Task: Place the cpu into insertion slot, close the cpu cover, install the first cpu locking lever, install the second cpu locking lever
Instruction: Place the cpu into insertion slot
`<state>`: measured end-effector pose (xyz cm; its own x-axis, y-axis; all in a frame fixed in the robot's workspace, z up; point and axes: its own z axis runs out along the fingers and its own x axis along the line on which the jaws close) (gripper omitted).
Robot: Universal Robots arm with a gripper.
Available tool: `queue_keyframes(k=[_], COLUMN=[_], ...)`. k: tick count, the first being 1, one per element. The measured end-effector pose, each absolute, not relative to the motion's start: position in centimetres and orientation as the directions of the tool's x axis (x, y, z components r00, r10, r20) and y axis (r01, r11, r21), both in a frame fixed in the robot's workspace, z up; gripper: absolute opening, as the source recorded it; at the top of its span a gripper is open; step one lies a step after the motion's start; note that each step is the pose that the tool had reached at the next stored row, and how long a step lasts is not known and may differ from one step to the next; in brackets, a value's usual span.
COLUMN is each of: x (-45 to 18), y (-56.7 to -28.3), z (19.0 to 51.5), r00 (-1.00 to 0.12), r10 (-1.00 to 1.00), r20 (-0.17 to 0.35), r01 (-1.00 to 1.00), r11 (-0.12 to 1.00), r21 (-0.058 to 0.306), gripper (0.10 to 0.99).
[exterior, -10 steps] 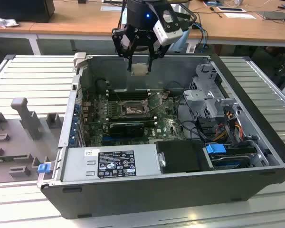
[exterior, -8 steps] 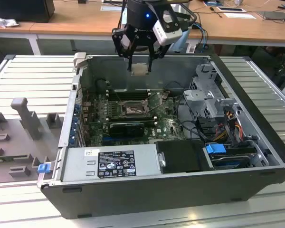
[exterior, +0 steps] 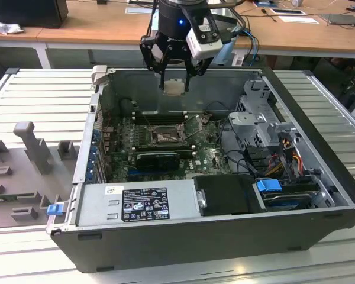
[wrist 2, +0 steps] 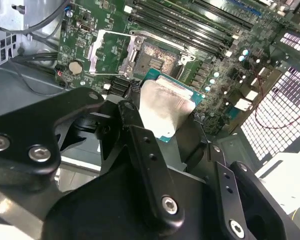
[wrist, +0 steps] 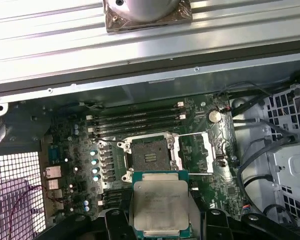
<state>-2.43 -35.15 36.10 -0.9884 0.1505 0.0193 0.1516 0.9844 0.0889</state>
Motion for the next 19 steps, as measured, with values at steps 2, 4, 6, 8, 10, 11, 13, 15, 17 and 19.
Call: queue_keyframes(k=[2, 4, 6, 8, 10, 11, 13, 15, 17, 19], x=[-2.43, -2.43, -2.43, -2.43, -2.43, -2.43, -2.43, -2.43, -2.43, -2.43], y=[-35.15, -35.15, -35.15, -35.15, -35.15, -35.15, -35.15, -35.15, -35.15, -35.15], z=[36.08, 36.06, 36.06, 36.05, 36.04, 36.04, 36.03, 36.03, 36.02, 36.01], r00=[-0.988, -0.986, -0.985, -0.983, -0.981, -0.980, -0.978, -0.976, -0.974, -0.970], r10=[0.155, 0.166, 0.174, 0.183, 0.193, 0.198, 0.207, 0.215, 0.227, 0.244], r20=[0.019, 0.019, 0.019, 0.019, 0.019, 0.019, 0.019, 0.019, 0.019, 0.019], r01=[0.156, 0.167, 0.175, 0.184, 0.194, 0.199, 0.207, 0.216, 0.227, 0.245], r11=[0.984, 0.982, 0.981, 0.979, 0.977, 0.976, 0.974, 0.972, 0.970, 0.966], r21=[0.089, 0.089, 0.089, 0.089, 0.089, 0.089, 0.089, 0.089, 0.089, 0.089], gripper=[0.529, 0.529, 0.529, 0.529, 0.529, 0.529, 0.529, 0.529, 0.529, 0.529])
